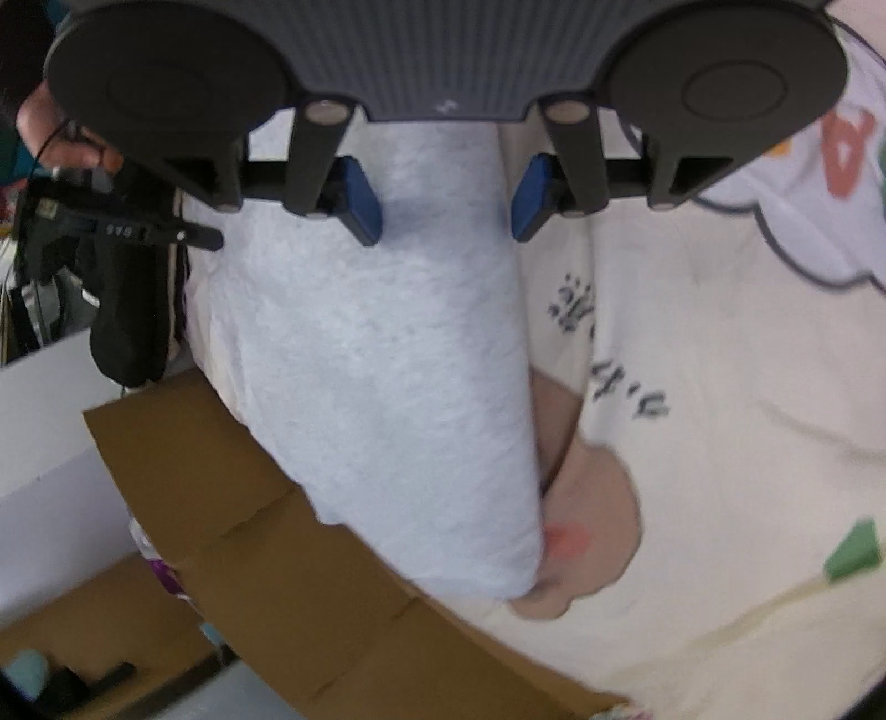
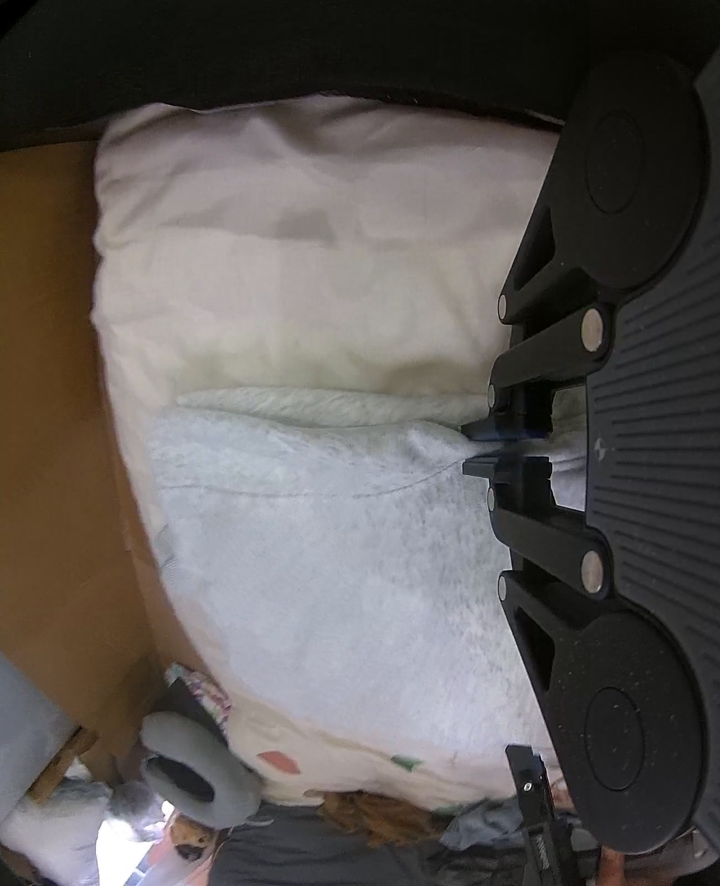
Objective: Fold clothes
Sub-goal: 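Open the right gripper and move both grippers along the folded sweatshirt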
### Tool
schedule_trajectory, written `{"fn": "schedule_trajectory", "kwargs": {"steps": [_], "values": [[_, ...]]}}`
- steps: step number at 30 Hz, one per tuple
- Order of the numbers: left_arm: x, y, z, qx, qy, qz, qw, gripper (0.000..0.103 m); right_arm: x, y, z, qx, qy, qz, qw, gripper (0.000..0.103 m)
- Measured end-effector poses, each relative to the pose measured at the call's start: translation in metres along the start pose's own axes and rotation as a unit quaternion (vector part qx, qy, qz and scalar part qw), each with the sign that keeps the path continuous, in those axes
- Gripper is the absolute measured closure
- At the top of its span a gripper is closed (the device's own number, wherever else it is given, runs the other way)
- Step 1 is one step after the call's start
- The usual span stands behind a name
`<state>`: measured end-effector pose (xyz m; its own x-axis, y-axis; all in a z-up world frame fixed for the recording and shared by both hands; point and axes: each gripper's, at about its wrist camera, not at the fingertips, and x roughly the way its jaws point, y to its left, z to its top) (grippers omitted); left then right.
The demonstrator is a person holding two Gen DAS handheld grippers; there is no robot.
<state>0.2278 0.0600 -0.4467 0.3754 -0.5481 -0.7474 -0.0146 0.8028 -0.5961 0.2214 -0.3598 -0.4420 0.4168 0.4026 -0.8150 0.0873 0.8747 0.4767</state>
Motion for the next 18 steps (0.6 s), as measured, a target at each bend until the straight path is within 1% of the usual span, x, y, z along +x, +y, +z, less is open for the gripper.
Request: {"fn": "schedule_trajectory", "kwargs": {"steps": [1,2,5,7,9,10,11,12,13,14,15,16,17,18], "values": [[0.004,0.005,-0.002,-0.015,0.001,-0.006,0.9999,0.047,0.003,-0.002,-0.001,0.001,0.0,0.0,1.0,0.1],[0.007,0.007,-0.003,-0.02,0.0,-0.009,0.9998,0.044,0.006,-0.004,-0.001,0.002,-0.001,0.0,1.0,0.1],[0.012,0.013,-0.007,-0.028,-0.005,-0.017,0.9995,0.042,0.009,-0.008,-0.002,0.011,-0.001,0.002,1.0,0.099],[0.011,0.011,-0.008,-0.021,-0.007,-0.013,0.9997,0.042,0.005,-0.007,-0.002,0.013,-0.002,0.003,1.0,0.098],[0.008,0.006,-0.004,-0.011,-0.004,-0.006,0.9999,0.045,-0.002,-0.005,-0.001,0.015,-0.006,0.003,1.0,0.094],[0.005,0.003,-0.001,-0.003,-0.001,-0.004,1.0,0.051,-0.005,-0.004,0.0,0.015,-0.008,0.004,1.0,0.093],[0.002,-0.001,0.002,0.004,0.002,-0.001,1.0,0.053,-0.008,-0.003,0.0,0.016,-0.01,0.004,1.0,0.091],[-0.002,-0.005,0.005,0.014,0.003,0.005,0.9999,0.053,-0.012,-0.002,0.0,0.017,-0.012,0.004,1.0,0.088],[-0.006,-0.007,0.006,0.021,0.004,0.008,0.9997,0.055,-0.015,0.0,0.001,0.017,-0.014,0.004,1.0,0.087],[-0.01,-0.01,0.006,0.027,0.005,0.01,0.9996,0.057,-0.018,0.001,0.001,0.018,-0.016,0.005,1.0,0.082],[-0.012,-0.01,0.006,0.026,0.006,0.01,0.9996,0.057,-0.021,0.002,0.001,0.019,-0.018,0.005,1.0,0.071],[-0.015,-0.01,0.004,0.024,0.007,0.009,0.9996,0.058,-0.025,0.001,0.001,0.02,-0.018,0.007,1.0,0.062],[-0.017,-0.009,0.002,0.018,0.008,0.007,0.9998,0.058,-0.027,0.002,0.0,0.018,-0.017,0.007,1.0,0.055],[-0.019,-0.007,-0.002,0.012,0.01,0.005,0.9999,0.058,-0.03,0.003,-0.001,0.015,-0.015,0.007,1.0,0.053]]}}
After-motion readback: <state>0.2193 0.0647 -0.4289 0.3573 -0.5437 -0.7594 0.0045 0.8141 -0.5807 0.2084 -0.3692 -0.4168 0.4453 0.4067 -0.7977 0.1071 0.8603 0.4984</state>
